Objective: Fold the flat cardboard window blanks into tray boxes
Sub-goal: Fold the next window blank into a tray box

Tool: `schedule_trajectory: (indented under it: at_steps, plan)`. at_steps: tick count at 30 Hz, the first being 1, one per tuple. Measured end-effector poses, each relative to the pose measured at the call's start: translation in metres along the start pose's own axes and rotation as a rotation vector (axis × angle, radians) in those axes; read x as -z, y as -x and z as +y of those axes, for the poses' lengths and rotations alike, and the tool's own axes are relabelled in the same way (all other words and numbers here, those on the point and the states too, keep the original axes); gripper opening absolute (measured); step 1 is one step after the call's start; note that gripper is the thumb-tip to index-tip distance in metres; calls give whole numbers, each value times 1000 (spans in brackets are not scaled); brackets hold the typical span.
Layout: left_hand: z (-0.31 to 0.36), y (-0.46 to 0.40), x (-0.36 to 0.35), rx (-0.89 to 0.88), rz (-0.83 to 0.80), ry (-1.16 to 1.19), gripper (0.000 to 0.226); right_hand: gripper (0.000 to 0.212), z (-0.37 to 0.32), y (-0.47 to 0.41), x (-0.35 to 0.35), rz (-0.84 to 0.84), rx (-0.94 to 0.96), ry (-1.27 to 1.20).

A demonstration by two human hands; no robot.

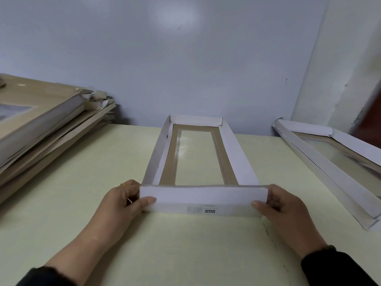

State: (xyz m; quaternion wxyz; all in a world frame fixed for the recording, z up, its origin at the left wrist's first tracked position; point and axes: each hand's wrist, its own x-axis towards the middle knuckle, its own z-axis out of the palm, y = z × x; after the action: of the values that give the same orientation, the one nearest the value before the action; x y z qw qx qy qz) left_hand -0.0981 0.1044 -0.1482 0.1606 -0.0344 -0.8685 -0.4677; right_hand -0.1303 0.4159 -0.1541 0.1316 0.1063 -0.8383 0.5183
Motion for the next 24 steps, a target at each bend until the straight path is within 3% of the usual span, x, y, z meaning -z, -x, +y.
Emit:
schedule_trajectory:
  at_steps: [6, 11, 12, 15, 19, 24]
  plan:
    - [6, -3, -16, 43, 117, -86, 35, 43, 5, 0, -3, 57, 34, 25]
    - [8, -4, -18, 54, 139, -102, 16, 22, 1, 3, -1, -34, 139, 229]
    - [8, -4, -18, 44, 132, -115, 24, 19, 1, 3, -1, -46, 157, 257]
    - [9, -2, -17, -91, 109, -206, 52, 16, 3, 4, -1, -61, 184, 330]
    - [7, 0, -18, -243, 31, -373, 48, 15, 4, 3, -1, -90, 208, 450]
    - [6, 0, -19, -328, 22, -566, 42, 21, -6, 0, -2, 6, 465, 758]
